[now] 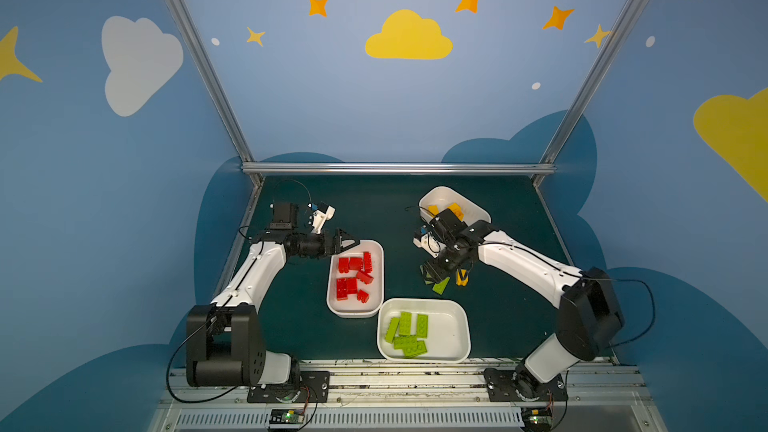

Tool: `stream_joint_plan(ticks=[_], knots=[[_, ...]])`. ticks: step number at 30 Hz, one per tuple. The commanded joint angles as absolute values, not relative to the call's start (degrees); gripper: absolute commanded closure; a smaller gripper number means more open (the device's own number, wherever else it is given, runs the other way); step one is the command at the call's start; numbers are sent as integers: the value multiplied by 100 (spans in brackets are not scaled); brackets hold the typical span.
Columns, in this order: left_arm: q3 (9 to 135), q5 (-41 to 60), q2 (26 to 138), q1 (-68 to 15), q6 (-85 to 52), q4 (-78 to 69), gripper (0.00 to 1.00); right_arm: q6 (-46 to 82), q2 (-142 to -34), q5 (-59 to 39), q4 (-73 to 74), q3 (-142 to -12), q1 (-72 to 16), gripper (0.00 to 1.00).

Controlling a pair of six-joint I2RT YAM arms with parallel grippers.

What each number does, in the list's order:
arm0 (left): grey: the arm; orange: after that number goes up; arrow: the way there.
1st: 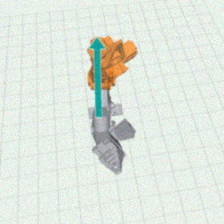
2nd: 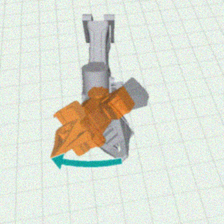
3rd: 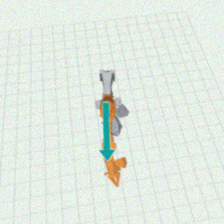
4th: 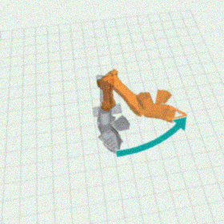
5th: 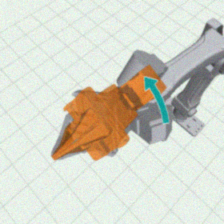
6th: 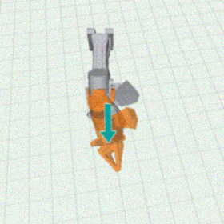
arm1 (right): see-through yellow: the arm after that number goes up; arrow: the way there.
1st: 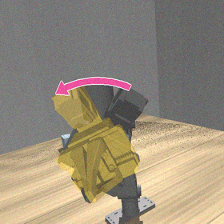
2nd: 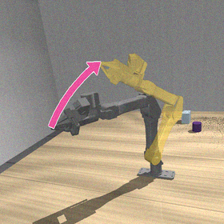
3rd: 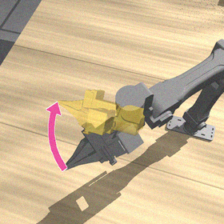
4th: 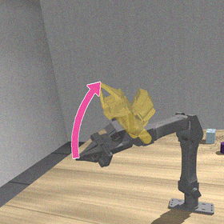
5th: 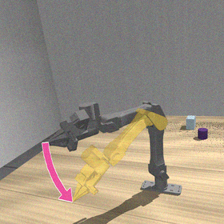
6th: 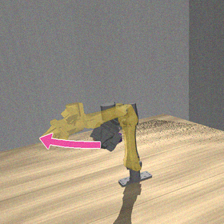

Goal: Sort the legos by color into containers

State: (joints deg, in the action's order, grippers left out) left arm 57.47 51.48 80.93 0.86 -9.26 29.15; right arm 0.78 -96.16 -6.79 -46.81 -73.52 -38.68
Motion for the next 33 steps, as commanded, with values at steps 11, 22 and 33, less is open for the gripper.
stream_joint_plan(ticks=[11,22,33], knots=[[5820,5259,8183,114,-844,3023,0,1961,-10929,142,-4413,-7884,-4029,43],[5758,5303,8120,108,-923,2918,0,2063,-11537,612,-4623,-8248,-4111,43],[5654,5425,7981,105,-967,2894,1,2295,-11310,299,-4666,-7978,-4159,43]])
